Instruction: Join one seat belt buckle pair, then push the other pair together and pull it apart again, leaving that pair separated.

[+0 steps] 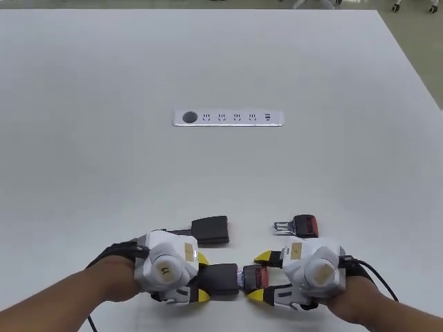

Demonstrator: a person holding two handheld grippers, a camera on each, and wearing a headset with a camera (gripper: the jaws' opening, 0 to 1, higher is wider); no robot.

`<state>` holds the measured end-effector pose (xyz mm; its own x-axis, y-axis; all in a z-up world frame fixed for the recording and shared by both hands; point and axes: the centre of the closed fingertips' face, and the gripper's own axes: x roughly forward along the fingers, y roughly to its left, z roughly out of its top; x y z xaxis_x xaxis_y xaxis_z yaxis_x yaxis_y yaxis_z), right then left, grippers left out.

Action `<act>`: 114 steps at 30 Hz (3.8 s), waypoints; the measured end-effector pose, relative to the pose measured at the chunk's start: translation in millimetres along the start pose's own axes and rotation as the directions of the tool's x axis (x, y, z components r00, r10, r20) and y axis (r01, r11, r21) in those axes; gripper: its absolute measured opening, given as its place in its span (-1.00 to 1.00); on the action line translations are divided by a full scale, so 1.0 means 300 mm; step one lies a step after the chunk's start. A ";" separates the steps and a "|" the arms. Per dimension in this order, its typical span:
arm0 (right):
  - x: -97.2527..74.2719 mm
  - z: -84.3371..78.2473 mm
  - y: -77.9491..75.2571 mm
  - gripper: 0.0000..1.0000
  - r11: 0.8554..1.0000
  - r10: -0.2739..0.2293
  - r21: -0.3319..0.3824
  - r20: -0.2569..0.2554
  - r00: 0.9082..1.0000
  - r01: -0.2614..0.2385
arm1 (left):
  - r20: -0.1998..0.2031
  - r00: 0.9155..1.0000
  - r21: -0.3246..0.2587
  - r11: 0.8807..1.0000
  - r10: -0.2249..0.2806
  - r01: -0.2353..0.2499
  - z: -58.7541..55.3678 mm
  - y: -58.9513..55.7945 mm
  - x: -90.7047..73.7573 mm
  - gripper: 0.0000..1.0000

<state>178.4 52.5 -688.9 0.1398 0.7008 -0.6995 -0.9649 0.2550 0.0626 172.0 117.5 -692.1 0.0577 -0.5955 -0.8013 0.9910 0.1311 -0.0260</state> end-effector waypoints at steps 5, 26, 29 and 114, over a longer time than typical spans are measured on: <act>0.004 0.027 0.009 0.04 0.999 -0.015 0.033 0.042 0.999 0.014 | -0.023 1.000 0.005 1.000 0.012 -0.012 -0.003 -0.014 -0.003 -0.11; -0.121 0.076 -0.112 0.45 0.990 -0.122 0.087 0.136 0.983 0.111 | 0.132 0.981 -0.127 0.984 0.140 -0.123 0.075 0.093 -0.148 0.57; -0.136 0.067 -0.146 0.49 0.988 -0.133 0.104 0.148 0.980 0.118 | 0.140 0.977 -0.132 0.981 0.160 -0.141 0.084 0.124 -0.170 0.58; -0.195 -0.199 -0.443 -0.31 0.998 -0.016 -0.054 -0.156 0.988 0.008 | 0.024 0.999 0.057 0.998 -0.029 0.028 0.035 0.327 -0.013 -0.32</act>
<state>285.2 -62.1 -698.6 0.1192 0.5844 -0.8026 -0.9744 0.2240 0.0183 270.4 124.4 -685.2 0.0314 -0.6180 -0.7856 0.9975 0.0691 -0.0145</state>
